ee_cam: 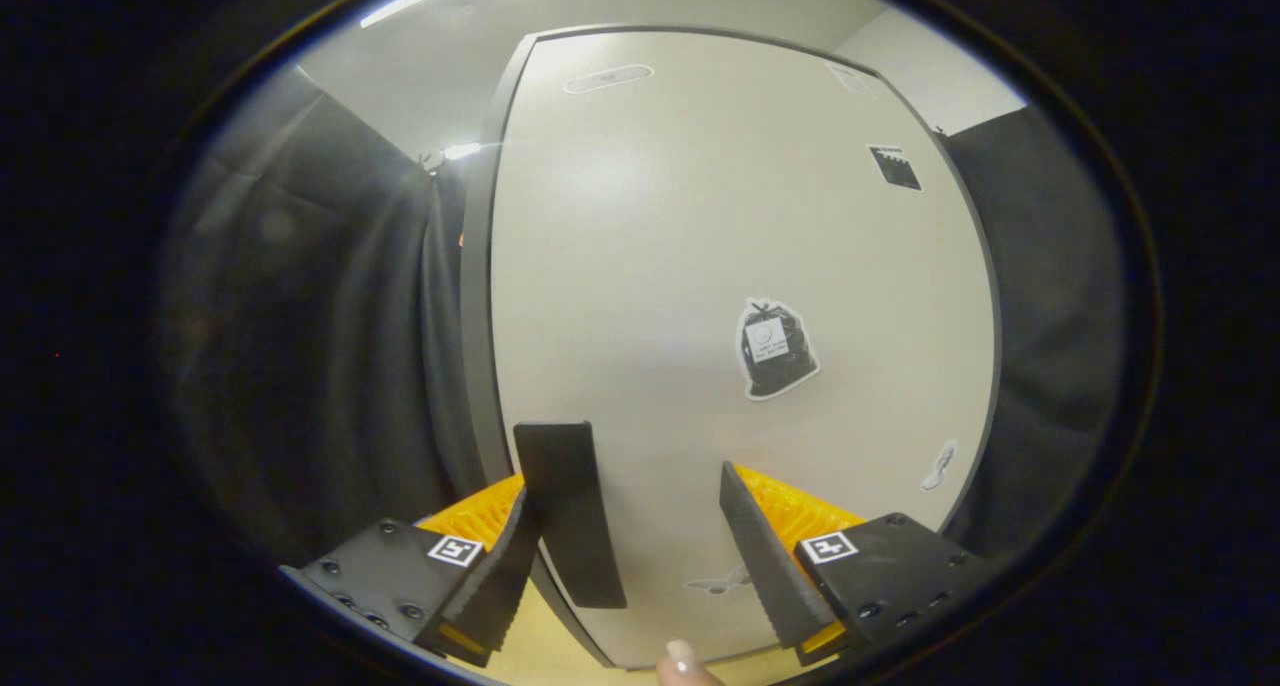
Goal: Open the shoe cabinet door, grab the shoes and put them into the shoe cabinet, then close the shoe cabinet door.
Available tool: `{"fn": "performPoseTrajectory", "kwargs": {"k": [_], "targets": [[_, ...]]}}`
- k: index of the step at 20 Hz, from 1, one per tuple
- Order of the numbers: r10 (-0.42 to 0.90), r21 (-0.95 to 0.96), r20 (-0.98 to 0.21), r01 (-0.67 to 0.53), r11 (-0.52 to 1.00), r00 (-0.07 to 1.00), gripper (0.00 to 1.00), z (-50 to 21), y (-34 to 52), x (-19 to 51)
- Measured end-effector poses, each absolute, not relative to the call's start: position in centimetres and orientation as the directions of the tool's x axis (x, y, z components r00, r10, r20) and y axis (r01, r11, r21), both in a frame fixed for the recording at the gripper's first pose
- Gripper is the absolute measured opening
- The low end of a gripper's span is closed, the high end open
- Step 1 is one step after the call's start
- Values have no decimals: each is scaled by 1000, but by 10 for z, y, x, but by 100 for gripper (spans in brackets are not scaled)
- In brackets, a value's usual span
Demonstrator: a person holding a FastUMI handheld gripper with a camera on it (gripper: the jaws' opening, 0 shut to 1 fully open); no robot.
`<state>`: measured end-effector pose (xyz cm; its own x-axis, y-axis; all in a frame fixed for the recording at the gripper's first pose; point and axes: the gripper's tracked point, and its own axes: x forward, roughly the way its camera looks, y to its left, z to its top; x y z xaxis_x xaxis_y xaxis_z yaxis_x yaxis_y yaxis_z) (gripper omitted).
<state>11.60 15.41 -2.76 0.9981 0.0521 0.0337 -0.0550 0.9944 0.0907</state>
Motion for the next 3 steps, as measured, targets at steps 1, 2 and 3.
{"fn": "performPoseTrajectory", "kwargs": {"k": [1,2,3], "targets": [[56,101,32,-59,993,998,99,-28,156,114],[60,108,37,-64,992,997,99,-26,156,110],[66,111,46,-71,991,997,99,-24,157,105]]}}
